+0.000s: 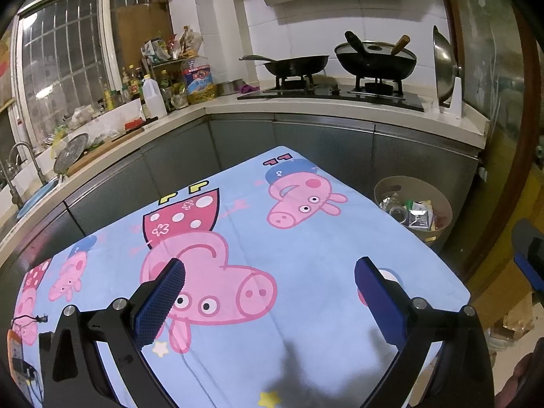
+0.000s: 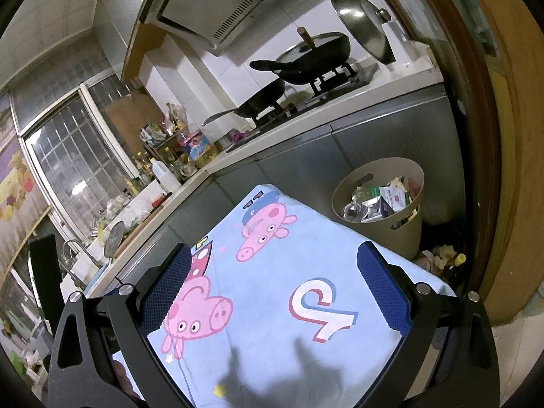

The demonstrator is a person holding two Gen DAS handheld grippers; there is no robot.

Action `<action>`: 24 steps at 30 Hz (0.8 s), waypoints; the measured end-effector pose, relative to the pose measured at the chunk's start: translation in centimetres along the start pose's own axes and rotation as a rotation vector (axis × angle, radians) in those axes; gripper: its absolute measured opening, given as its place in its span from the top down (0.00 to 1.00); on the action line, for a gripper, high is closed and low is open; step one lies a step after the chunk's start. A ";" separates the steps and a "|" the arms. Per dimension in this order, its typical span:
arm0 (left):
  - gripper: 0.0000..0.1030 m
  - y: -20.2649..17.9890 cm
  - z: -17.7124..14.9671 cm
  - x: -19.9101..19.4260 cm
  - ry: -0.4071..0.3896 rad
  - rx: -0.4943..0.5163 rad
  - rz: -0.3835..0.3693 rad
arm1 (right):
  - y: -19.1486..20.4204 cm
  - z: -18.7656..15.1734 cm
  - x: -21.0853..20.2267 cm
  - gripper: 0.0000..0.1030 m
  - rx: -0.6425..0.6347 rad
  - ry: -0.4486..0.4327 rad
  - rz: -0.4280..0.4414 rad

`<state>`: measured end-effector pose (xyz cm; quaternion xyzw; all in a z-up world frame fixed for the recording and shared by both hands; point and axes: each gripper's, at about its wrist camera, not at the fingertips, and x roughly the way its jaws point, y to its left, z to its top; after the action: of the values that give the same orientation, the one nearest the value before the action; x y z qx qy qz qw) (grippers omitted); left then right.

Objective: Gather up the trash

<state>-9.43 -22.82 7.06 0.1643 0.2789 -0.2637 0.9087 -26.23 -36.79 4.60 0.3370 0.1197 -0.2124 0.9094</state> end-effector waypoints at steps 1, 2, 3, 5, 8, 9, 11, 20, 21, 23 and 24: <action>0.04 0.0 0.0 0.0 0.002 -0.001 -0.003 | 0.1 0.0 0.0 0.06 -0.004 -0.001 0.000; 0.04 0.0 0.0 0.1 0.004 -0.001 -0.005 | 0.2 -0.1 0.0 0.06 -0.007 -0.001 0.000; 0.04 0.0 0.0 0.1 0.004 0.001 -0.005 | 0.2 -0.1 0.0 0.06 -0.010 0.000 0.000; 0.04 -0.1 0.0 0.1 0.002 0.005 -0.003 | 0.2 0.0 0.1 0.06 -0.010 0.003 0.001; 0.04 0.0 -0.1 0.3 0.015 0.010 -0.005 | 0.3 0.3 0.2 0.06 -0.012 0.007 0.003; 0.04 -0.1 -0.2 0.4 0.024 0.014 -0.009 | 0.3 0.3 0.1 0.06 -0.014 0.006 0.003; 0.04 -0.1 -0.3 0.5 0.029 0.015 -0.012 | 0.3 0.3 0.3 0.06 -0.016 0.007 0.005; 0.04 0.1 -0.7 0.7 0.043 0.014 -0.002 | 0.4 0.3 0.4 0.06 -0.018 0.011 0.005; 0.04 0.1 -0.7 0.7 0.044 0.013 -0.002 | 0.5 0.2 0.5 0.06 -0.019 0.012 0.005; 0.04 0.2 -0.8 0.7 0.047 0.013 -0.004 | 0.5 0.2 0.5 0.06 -0.019 0.011 0.005; 0.04 0.2 -0.8 0.7 0.048 0.013 -0.005 | 0.4 0.3 0.5 0.06 -0.019 0.011 0.005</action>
<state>-9.15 -22.59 6.04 0.1757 0.2995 -0.2638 0.8999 -25.57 -36.82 4.86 0.3300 0.1258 -0.2072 0.9123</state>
